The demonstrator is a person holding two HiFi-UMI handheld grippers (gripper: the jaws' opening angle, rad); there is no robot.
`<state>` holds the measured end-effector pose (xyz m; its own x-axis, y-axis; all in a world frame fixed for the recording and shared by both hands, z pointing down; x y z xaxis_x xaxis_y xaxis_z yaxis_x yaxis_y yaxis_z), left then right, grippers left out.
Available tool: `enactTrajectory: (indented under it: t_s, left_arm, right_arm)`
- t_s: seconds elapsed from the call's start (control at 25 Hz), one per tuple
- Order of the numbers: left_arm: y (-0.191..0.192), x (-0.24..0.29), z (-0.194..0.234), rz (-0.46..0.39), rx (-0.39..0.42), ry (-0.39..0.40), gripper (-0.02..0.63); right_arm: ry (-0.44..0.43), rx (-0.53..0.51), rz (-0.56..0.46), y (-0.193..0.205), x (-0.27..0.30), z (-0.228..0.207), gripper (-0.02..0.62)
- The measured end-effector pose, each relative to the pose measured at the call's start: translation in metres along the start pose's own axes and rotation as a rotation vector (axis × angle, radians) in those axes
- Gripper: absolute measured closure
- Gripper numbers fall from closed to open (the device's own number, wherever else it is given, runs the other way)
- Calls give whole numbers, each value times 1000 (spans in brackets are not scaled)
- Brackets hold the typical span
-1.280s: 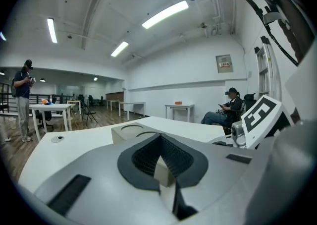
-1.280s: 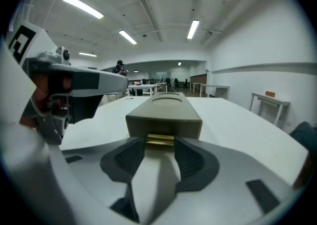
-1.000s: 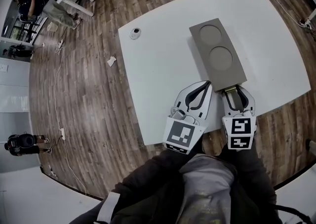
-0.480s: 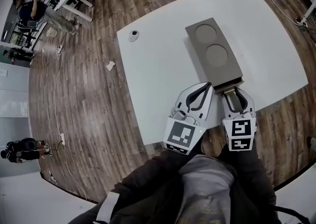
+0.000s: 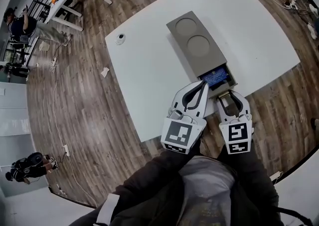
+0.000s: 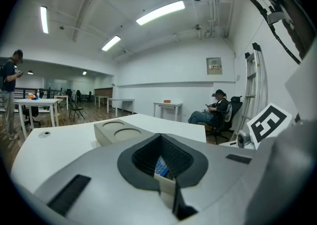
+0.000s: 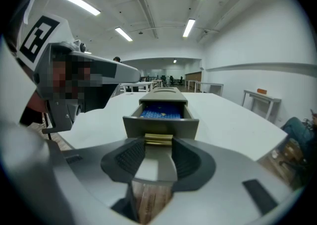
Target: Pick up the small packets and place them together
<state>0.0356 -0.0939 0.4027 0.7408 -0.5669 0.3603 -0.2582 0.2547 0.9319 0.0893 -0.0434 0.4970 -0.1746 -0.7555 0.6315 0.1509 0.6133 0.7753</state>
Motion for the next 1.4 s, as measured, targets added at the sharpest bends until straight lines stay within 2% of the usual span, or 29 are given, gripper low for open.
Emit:
enactTrajectory:
  t_s: [0.2,0.44,0.76,1.4]
  left_arm:
    - [-14,-8,-19,-11,70,50,604]
    - [-7,-31,-40,-7,49,-25,604]
    - [9,-45,-68,5,49,-77,604]
    - [19,-59,-113,-5,65,-89,604]
  right_arm:
    - [20,25,7,5,-9,4,419]
    - [2,8,-35,15,-32,2,420]
    - [-29,2,-73,43,-57,4,420]
    - [-33,0,-83,84,-93,7,420]
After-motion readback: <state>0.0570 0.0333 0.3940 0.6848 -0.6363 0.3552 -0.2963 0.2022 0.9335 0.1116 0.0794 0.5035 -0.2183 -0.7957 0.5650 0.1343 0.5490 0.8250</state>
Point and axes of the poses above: the fingertips, and each gripper's own axes: x forward along the fingers, z to its left, y out of its underside, the point moved 1 cm from there along -x, backward along the fingers, and after that the axes turned 7 degrees about z, right-handed, at the moved point
